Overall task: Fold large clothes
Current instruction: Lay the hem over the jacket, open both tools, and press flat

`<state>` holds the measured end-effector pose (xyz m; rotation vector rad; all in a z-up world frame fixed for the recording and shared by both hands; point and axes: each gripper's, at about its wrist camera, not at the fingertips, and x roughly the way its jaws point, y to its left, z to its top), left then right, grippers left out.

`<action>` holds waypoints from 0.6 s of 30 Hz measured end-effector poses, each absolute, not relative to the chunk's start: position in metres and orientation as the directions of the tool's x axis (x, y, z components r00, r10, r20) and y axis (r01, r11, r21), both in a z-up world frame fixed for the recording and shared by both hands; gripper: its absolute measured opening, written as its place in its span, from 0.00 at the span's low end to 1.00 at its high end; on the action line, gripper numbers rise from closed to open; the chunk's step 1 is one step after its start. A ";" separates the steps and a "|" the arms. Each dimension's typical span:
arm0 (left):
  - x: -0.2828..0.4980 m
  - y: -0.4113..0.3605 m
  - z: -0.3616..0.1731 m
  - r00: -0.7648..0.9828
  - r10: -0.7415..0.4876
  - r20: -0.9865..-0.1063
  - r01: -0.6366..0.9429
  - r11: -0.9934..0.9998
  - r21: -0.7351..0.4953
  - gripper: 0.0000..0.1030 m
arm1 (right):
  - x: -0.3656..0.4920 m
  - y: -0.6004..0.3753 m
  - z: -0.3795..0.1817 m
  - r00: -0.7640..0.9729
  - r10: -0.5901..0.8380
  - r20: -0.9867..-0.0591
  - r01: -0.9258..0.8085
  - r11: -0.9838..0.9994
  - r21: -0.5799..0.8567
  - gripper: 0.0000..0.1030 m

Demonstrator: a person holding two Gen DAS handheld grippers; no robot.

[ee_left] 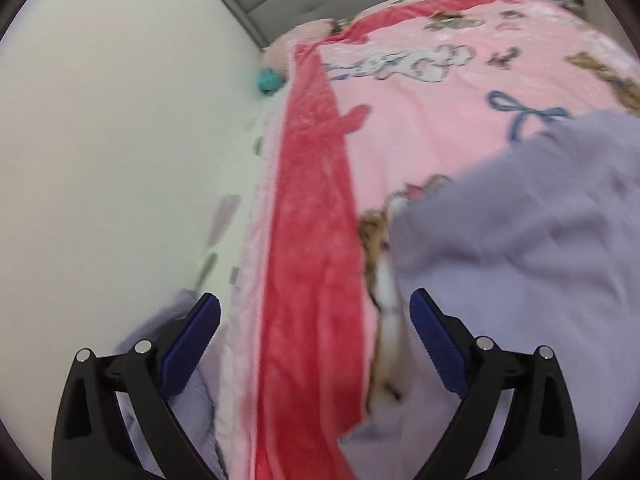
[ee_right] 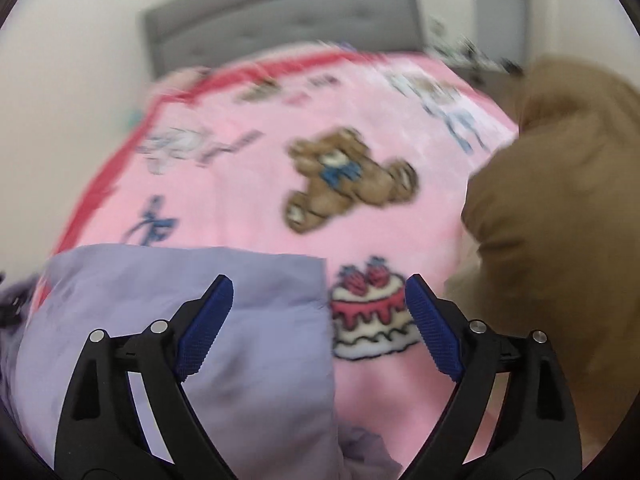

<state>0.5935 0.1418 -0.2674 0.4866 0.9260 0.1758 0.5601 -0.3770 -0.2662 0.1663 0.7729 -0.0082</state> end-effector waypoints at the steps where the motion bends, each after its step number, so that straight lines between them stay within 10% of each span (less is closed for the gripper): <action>1: 0.583 0.144 -0.264 0.603 0.322 -0.730 0.068 0.891 0.449 0.91 | 0.552 -0.373 -0.262 0.725 0.084 -0.684 0.015 0.991 0.137 0.81; 5: 0.536 0.136 -0.264 0.611 0.124 -0.782 0.172 0.943 0.285 0.91 | 0.517 -0.335 -0.266 0.652 0.195 -0.733 -0.233 0.971 0.051 0.60; 18: 0.480 0.117 -0.304 0.617 0.062 -0.785 0.187 0.957 0.222 0.91 | 0.476 -0.291 -0.327 0.564 0.141 -0.814 -0.293 0.955 -0.038 0.62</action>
